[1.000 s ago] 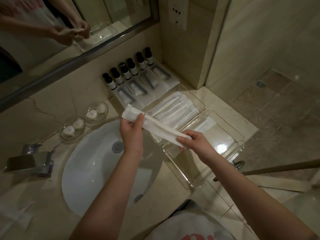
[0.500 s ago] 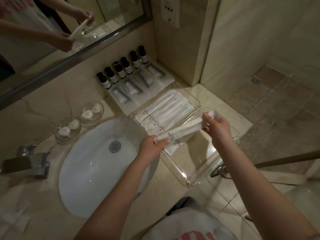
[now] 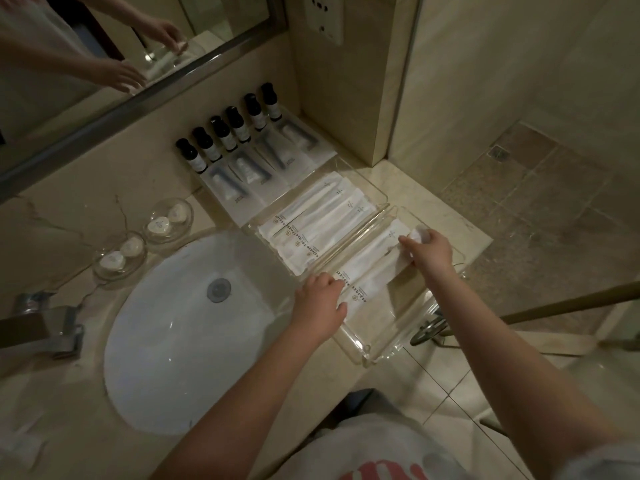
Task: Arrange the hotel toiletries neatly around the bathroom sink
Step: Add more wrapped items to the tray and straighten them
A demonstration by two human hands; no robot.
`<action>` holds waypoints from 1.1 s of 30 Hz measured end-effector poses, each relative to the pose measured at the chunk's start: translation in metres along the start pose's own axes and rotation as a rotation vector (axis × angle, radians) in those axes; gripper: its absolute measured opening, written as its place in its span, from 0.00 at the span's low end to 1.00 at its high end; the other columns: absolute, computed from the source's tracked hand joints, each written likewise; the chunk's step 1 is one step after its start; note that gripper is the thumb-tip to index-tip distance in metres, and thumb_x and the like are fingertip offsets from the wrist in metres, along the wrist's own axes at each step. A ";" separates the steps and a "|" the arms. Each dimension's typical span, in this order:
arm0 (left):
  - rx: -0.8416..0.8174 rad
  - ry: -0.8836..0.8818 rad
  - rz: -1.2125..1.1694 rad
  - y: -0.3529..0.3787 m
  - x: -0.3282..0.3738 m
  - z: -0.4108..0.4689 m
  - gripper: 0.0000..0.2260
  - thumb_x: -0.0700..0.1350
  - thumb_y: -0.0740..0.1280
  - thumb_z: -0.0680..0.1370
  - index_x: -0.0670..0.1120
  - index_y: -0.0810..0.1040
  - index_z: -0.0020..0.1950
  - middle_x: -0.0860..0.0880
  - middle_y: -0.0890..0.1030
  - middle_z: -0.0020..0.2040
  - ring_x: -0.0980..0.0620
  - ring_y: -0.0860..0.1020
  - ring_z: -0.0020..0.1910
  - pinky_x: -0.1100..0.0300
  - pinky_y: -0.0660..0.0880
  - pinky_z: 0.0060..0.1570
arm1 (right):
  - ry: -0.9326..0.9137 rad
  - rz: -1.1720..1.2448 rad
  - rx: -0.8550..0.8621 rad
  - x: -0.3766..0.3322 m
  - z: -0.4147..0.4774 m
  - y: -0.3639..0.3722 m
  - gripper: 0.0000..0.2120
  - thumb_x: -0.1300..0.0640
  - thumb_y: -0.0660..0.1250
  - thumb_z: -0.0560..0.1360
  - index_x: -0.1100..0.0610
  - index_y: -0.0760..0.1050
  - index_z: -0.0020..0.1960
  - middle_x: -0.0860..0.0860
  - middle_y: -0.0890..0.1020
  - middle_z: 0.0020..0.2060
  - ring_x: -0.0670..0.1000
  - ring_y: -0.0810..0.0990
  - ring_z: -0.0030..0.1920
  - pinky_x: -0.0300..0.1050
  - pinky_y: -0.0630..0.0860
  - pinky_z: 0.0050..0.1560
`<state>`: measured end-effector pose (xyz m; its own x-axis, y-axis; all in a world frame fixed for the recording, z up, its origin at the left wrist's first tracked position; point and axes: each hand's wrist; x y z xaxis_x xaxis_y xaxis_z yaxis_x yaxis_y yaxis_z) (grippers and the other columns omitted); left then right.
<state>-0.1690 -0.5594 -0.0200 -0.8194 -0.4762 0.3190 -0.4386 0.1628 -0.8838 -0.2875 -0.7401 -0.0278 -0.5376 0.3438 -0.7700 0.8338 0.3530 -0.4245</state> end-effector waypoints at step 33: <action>0.360 -0.033 -0.103 -0.023 -0.048 -0.031 0.13 0.43 0.63 0.75 0.45 0.77 0.59 0.45 0.76 0.60 0.43 0.72 0.59 0.51 0.69 0.54 | -0.895 -0.783 -0.186 0.007 -0.079 0.043 0.22 0.54 0.69 0.73 0.59 0.72 0.65 0.62 0.73 0.65 0.63 0.71 0.65 0.58 0.71 0.61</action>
<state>-0.1311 -0.5139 -0.0044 -0.7632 -0.5025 0.4062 -0.3551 -0.1990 -0.9134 -0.2656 -0.6540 -0.0141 -0.5505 -0.7198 -0.4229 0.2495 0.3415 -0.9062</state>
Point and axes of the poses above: each hand's wrist, its own z-axis towards the middle knuckle, its own y-axis out of the palm, x = y × z
